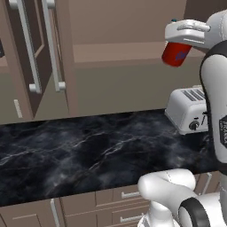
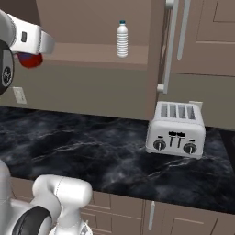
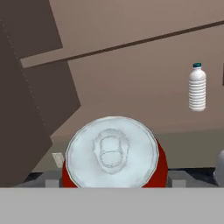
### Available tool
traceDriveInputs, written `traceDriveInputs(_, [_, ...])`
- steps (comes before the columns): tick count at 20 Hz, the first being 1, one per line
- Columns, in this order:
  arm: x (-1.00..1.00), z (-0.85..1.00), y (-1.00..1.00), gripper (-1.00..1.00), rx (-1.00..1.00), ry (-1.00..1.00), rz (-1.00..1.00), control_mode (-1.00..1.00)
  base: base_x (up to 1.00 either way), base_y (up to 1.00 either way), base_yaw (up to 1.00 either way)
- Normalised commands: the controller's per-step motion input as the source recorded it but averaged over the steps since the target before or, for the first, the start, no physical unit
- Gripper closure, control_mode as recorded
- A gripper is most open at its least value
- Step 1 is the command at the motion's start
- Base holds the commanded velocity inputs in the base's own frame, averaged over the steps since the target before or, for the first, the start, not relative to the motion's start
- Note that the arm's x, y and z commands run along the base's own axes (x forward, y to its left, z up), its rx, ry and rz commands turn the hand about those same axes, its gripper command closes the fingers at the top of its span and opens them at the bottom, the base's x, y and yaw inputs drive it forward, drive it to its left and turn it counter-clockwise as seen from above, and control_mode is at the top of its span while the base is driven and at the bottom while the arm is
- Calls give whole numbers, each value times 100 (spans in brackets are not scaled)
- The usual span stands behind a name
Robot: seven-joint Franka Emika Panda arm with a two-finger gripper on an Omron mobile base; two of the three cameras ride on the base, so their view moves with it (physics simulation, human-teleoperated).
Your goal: Sort all alcoholic drinks to one cabinet, and non-alcoholic drinks to the other.
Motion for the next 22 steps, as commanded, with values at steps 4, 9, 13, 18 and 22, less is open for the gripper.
traceDriveInputs(4, [63, -11, 27, 100, 0, 0, 4, -100, 0, 0, 0])
traceDriveInputs(9, [54, -1, 38, 100, -2, 2, 3, -100, 0, 0, 0])
traceDriveInputs(13, [51, 0, 30, 100, -4, 7, 1, -100, 0, 0, 0])
traceDriveInputs(18, [64, 0, 18, 100, -7, 12, 0, -100, 0, 0, 0])
traceDriveInputs(22, [71, 0, 6, 100, -7, 10, 0, -100, 0, 0, 0])
